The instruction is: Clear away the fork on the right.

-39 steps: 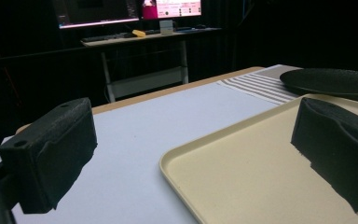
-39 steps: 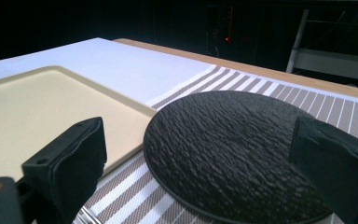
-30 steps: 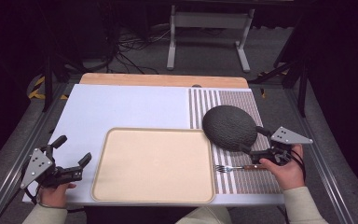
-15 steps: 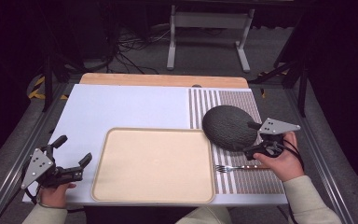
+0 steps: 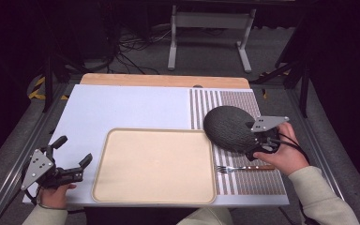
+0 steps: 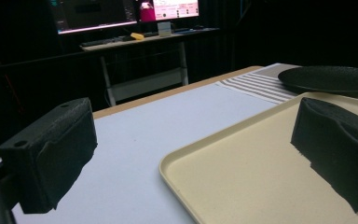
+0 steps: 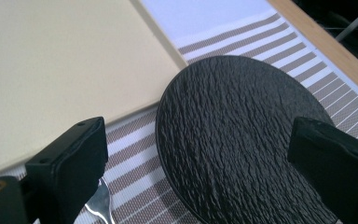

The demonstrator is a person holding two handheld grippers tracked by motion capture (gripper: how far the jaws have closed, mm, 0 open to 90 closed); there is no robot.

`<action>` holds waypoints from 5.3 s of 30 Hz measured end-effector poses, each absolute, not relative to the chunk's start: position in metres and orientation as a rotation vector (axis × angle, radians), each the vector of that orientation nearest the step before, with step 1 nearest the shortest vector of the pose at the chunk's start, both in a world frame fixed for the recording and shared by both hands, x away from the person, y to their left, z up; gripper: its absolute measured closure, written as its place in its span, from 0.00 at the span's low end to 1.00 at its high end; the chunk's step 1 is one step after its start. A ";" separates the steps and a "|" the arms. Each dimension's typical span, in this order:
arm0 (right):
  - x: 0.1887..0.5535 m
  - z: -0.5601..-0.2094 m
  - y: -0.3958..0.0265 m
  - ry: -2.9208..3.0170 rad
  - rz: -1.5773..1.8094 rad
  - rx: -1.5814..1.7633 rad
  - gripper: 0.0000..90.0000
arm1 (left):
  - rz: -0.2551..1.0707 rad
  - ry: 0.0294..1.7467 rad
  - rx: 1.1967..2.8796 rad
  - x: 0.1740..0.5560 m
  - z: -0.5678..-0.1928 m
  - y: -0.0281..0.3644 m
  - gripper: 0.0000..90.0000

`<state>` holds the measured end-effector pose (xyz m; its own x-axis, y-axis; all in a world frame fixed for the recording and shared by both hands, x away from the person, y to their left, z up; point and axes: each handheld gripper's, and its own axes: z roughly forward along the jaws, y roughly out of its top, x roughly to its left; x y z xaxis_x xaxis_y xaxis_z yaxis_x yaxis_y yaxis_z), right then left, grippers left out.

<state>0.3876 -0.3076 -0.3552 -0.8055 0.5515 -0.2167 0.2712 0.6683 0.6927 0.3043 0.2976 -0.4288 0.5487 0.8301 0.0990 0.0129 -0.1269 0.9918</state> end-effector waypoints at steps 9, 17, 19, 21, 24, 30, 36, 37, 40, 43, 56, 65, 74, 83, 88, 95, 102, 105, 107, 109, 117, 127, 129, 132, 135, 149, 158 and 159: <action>0.395 -0.357 -0.304 2.566 0.807 0.577 0.07 | 0.826 0.741 1.552 0.304 -0.429 0.297 0.01; 0.397 -0.360 -0.299 2.634 0.673 0.534 0.07 | 0.826 0.743 1.553 0.304 -0.429 0.297 0.01; 0.398 -0.361 -0.298 2.650 0.646 0.518 0.07 | 0.826 0.742 1.555 0.304 -0.429 0.297 0.01; 0.398 -0.362 -0.297 2.665 0.623 0.507 0.08 | 0.824 0.741 1.558 0.304 -0.429 0.297 0.01; 0.399 -0.363 -0.295 2.686 0.580 0.495 0.08 | 0.824 0.743 1.557 0.304 -0.429 0.297 0.01; 0.399 -0.365 -0.295 2.712 0.517 0.486 0.08 | 0.823 0.741 1.559 0.304 -0.430 0.296 0.01; 0.400 -0.367 -0.294 2.764 0.446 0.469 0.09 | 0.822 0.741 1.561 0.304 -0.430 0.296 0.01; 0.400 -0.368 -0.293 2.776 0.433 0.465 0.09 | 0.824 0.739 1.562 0.304 -0.430 0.296 0.01; 0.401 -0.372 -0.290 2.816 0.355 0.442 0.10 | 0.821 0.740 1.560 0.304 -0.430 0.296 0.01; 0.402 -0.375 -0.287 2.849 0.279 0.408 0.10 | 0.823 0.739 1.562 0.304 -0.430 0.296 0.01; 0.403 -0.381 -0.283 2.920 0.132 0.361 0.13 | 0.822 0.743 1.560 0.304 -0.430 0.296 0.01; 0.401 -0.391 -0.286 2.983 0.051 0.293 0.29 | 0.820 0.743 1.560 0.304 -0.430 0.295 0.01; 0.397 -0.402 -0.284 3.056 -0.015 0.156 0.53 | 0.820 0.744 1.560 0.304 -0.430 0.296 0.01; 0.396 -0.408 -0.282 3.084 -0.111 0.095 0.63 | 0.823 0.743 1.560 0.304 -0.430 0.296 0.01; 0.396 -0.411 -0.280 3.095 -0.169 0.042 0.77 | 0.820 0.742 1.562 0.305 -0.430 0.295 0.01; 0.394 -0.414 -0.278 3.113 -0.207 -0.016 0.86 | 0.820 0.740 1.563 0.305 -0.430 0.295 0.01; 0.394 -0.414 -0.277 3.112 -0.219 -0.039 0.86 | 0.821 0.740 1.561 0.304 -0.430 0.296 0.01; 0.394 -0.413 -0.277 3.112 -0.207 -0.045 0.86 | 0.821 0.741 1.561 0.304 -0.430 0.296 0.01; 0.394 -0.411 -0.277 3.108 -0.197 -0.044 0.86 | 0.821 0.741 1.560 0.304 -0.430 0.296 0.01; 0.394 -0.407 -0.276 3.099 -0.184 -0.039 0.86 | 0.821 0.740 1.561 0.305 -0.430 0.295 0.01; 0.394 -0.390 -0.275 3.082 -0.138 0.022 0.86 | 0.821 0.739 1.561 0.304 -0.430 0.296 0.01; 0.395 -0.368 -0.274 3.044 -0.090 0.093 0.86 | 0.820 0.741 1.561 0.304 -0.430 0.295 0.01; 0.395 -0.365 -0.274 3.038 -0.076 0.103 0.86 | 0.820 0.742 1.561 0.304 -0.430 0.295 0.01; 0.395 -0.359 -0.273 3.030 -0.066 0.130 0.86 | 0.821 0.742 1.560 0.304 -0.430 0.295 0.01; 0.395 -0.351 -0.271 3.013 -0.024 0.167 0.86 | 0.820 0.743 1.559 0.304 -0.430 0.295 0.01; 0.398 -0.335 -0.261 2.964 0.096 0.248 0.86 | 0.825 0.743 1.560 0.303 -0.430 0.296 0.01; 0.397 -0.332 -0.248 2.945 0.260 0.468 0.86 | 0.825 0.744 1.557 0.303 -0.430 0.296 0.01; 0.397 -0.333 -0.246 2.951 0.284 0.498 0.86 | 0.824 0.744 1.557 0.303 -0.430 0.297 0.01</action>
<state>0.3966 -0.2461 -0.3326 -0.9362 0.3363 -0.1016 0.3108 0.9277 0.2069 0.3034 0.2965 -0.4299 0.5498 0.8291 0.1017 0.0170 -0.1328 0.9910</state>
